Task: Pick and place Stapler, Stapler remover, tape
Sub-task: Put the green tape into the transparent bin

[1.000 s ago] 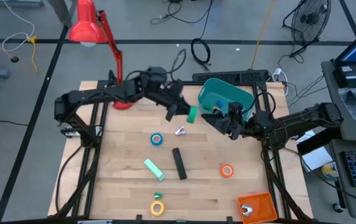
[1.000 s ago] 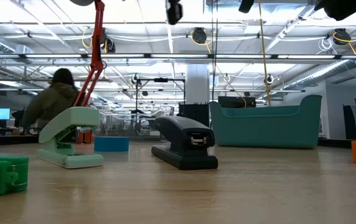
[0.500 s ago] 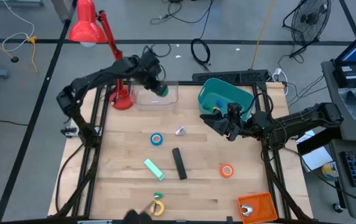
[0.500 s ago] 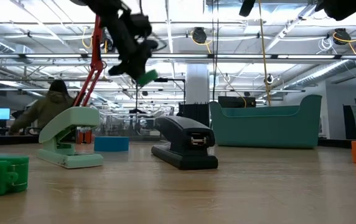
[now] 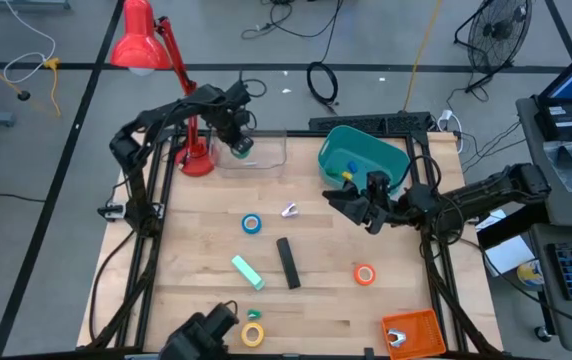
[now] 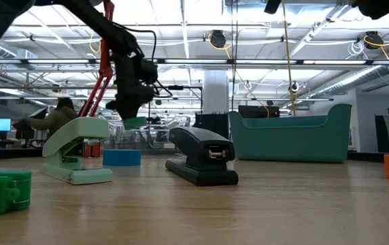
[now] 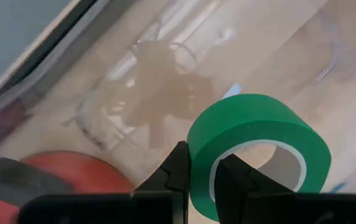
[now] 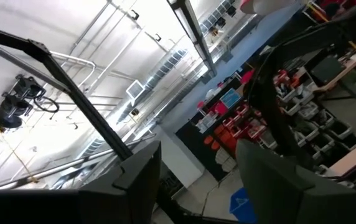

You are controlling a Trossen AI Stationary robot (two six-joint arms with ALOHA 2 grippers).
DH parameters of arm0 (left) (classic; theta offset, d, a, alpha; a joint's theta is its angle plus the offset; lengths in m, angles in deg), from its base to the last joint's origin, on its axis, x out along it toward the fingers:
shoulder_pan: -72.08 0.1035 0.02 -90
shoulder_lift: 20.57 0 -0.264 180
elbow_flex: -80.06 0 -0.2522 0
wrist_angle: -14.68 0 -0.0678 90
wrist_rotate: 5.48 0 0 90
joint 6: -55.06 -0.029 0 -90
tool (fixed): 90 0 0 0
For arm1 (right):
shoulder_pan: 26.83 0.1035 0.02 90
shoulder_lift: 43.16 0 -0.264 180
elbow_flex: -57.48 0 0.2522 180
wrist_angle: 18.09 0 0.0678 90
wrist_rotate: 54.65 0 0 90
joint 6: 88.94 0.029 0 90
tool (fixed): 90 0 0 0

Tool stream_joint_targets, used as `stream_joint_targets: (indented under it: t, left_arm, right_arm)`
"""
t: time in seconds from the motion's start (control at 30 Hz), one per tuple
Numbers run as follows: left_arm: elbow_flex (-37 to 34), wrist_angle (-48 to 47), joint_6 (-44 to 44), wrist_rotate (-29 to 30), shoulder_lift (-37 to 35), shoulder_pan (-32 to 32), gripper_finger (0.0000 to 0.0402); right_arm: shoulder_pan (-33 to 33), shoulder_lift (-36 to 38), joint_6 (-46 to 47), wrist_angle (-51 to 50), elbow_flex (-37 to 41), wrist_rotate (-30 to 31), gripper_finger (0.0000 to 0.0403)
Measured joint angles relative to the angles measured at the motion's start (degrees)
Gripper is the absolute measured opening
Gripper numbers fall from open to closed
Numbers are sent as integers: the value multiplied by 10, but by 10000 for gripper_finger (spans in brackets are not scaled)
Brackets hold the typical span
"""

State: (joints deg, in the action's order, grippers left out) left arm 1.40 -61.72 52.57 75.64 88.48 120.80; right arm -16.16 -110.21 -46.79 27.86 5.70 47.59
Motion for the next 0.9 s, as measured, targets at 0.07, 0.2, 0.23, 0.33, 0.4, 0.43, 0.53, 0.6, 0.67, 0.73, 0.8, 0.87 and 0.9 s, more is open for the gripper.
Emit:
stream_joint_targets:
  t: [0.07, 0.2, 0.23, 0.33, 0.4, 0.43, 0.53, 0.6, 0.67, 0.73, 0.8, 0.87, 0.9]
  left_arm:
    - [0, -6, -28, 11, 5, 0, 39]
    - [0, -12, -82, 50, 5, -3, 39]
    - [0, -14, -99, 55, 5, -4, 39]
    - [0, -32, -156, 69, 5, -5, 39]
    - [-1, -42, -188, 70, 5, -7, 39]
    - [-4, -41, -196, 76, 5, -10, 39]
    - [-24, -33, -222, 88, 5, -17, 39]
    - [-49, -27, -246, 91, 5, -23, 39]
    - [-77, -15, -266, 106, 5, -32, 39]
    - [-104, 3, -285, 132, 5, -46, 39]
    - [-127, 30, -287, 149, 5, -60, 39]
    - [-140, 40, -285, 154, 1, -70, 39]
    - [-144, 43, -282, 154, 2, -74, 39]
  right_arm:
    - [4, 0, -6, 0, 0, 7, 201]
    - [7, 0, -9, 0, 0, 14, 201]
    - [7, 0, -9, 0, 0, 14, 201]
    - [7, 0, -9, 0, 0, 14, 201]
    - [7, 0, -9, 0, 0, 15, 201]
    - [7, 0, -9, 0, 0, 15, 201]
    - [7, 0, -9, 0, 0, 15, 201]
    - [7, 0, -9, 0, 0, 15, 201]
    - [7, 0, -9, -1, 0, 15, 201]
    - [7, 0, -9, -4, 0, 15, 201]
    - [7, 0, -9, -9, 0, 16, 201]
    - [7, 0, -8, -13, 0, 16, 201]
    - [7, 0, -7, -15, 0, 16, 201]
